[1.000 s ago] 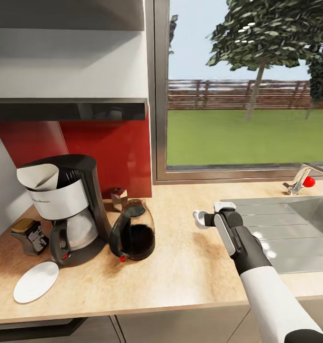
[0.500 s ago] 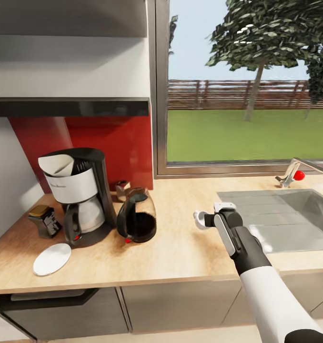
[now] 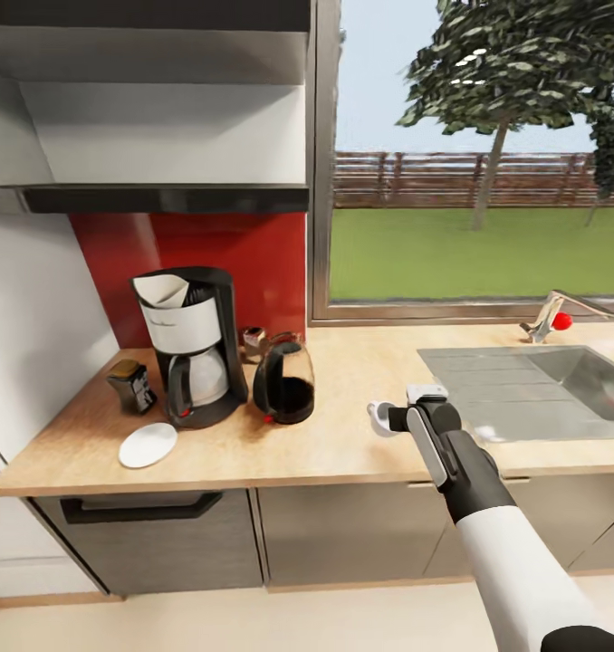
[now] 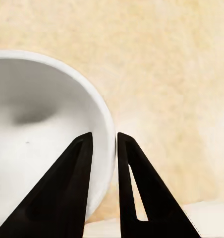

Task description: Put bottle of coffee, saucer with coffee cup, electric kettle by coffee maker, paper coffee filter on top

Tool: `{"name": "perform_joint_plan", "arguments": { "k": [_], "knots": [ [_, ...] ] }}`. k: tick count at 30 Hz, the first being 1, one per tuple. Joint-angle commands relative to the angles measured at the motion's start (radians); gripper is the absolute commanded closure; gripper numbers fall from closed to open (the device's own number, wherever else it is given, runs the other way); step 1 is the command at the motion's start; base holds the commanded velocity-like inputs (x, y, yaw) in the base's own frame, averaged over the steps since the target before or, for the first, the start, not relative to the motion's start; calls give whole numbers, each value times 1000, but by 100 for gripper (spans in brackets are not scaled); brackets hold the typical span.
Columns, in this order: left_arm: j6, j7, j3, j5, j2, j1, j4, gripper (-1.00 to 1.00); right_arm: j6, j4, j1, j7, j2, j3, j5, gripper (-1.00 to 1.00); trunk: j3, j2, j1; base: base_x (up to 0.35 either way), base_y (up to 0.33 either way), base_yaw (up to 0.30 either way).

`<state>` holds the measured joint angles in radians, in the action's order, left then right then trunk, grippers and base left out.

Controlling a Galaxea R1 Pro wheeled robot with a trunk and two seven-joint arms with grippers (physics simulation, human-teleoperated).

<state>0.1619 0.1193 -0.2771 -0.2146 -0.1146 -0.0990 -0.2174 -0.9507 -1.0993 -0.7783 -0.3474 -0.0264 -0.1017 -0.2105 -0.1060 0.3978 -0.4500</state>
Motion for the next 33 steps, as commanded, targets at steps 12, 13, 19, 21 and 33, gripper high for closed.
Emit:
{"name": "perform_joint_plan", "arguments": {
  "k": [12, 13, 19, 21, 33],
  "knots": [
    [7, -1, -8, -9, 0, 7, -5, -100, -2, 1, -1, -7, -1, -1, -12, 100, -2, 2, 0, -244, 226, 261],
    [8, -1, -8, -9, 0, 9, -5, -100, -2, 1, -1, -7, -1, -1, -12, 100, -2, 2, 0, -98, 282, 276],
    [8, -1, -9, -8, 0, 13, -5, -100, -2, 1, -1, -7, -1, -1, -12, 100, -2, 2, 0, -29, 296, 276],
    [8, -1, -10, -8, 1, 13, -5, -100, -2, 1, -1, -7, -1, -1, -12, 100, -2, 2, 0, -6, 303, 276],
    [8, -2, -10, -8, 2, 13, -5, -100, -2, 1, -1, -7, -1, -1, -12, 100, -2, 2, 0, -1, 306, 214]
  ]
}}
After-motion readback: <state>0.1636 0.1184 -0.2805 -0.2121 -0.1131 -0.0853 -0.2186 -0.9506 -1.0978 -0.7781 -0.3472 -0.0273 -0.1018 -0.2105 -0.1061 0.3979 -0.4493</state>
